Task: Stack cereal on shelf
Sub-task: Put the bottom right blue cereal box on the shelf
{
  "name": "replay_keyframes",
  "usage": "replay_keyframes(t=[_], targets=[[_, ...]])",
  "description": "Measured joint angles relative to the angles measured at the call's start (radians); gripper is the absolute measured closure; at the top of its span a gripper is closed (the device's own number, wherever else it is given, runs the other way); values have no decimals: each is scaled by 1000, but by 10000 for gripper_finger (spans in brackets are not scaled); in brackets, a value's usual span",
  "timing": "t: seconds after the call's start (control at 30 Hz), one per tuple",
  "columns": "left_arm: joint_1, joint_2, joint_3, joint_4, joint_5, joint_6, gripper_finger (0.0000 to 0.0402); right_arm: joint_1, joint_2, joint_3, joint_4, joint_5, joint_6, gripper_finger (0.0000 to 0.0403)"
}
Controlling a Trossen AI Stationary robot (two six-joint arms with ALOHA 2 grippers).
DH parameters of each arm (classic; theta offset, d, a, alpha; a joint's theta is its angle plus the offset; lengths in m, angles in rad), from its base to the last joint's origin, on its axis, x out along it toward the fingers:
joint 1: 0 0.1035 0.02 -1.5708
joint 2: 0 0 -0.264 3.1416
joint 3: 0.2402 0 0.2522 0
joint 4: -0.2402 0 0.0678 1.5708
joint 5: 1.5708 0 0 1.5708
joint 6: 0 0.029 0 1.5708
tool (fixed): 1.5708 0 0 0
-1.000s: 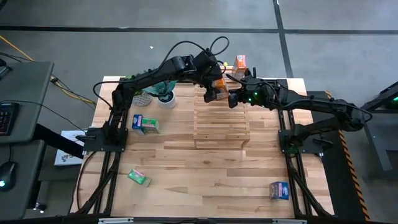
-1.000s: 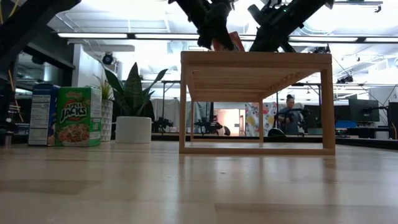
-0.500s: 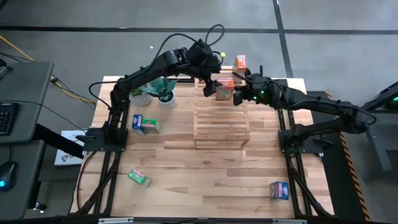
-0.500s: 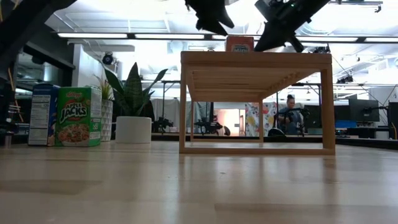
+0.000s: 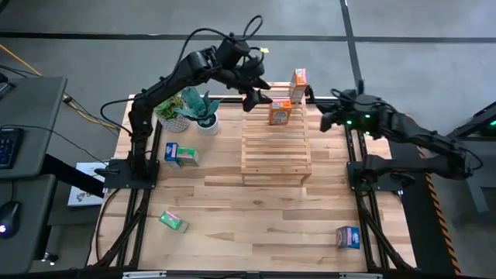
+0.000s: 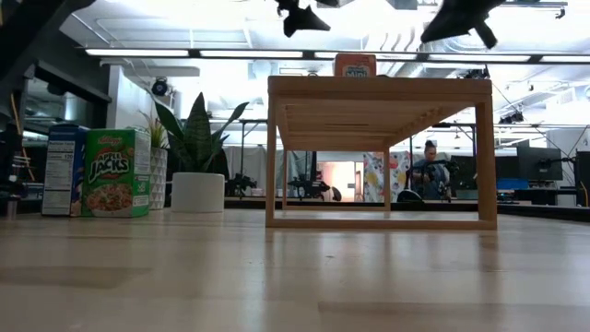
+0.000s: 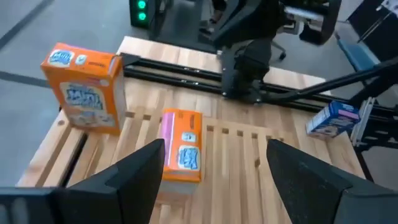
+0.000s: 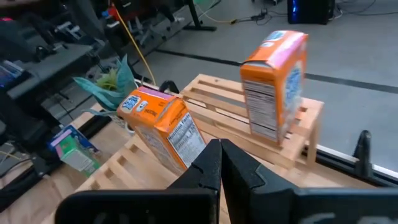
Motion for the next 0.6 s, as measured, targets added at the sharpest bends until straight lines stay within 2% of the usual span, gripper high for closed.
replay_keyframes(t=[0.1,0.23,0.3,0.4,0.47,0.53,0.6], targets=[[-1,-15,-79,50,19,-33,128,0,-61,0,-39,0,2,403],[3,-107,-273,263,17,-105,128,0,-109,0,-51,0,1,403],[3,-195,-423,448,-14,-153,128,0,-117,0,-51,0,0,403],[3,-340,-717,770,-51,-244,128,0,-118,0,-53,0,-4,403],[-10,-429,-930,994,-114,-297,128,0,-117,0,-55,-3,-7,403],[-32,-488,-1107,1200,-188,-306,128,0,-117,0,-56,-3,-7,403],[-46,-503,-1218,1329,-233,-310,128,0,-115,0,-56,-3,-7,403]])
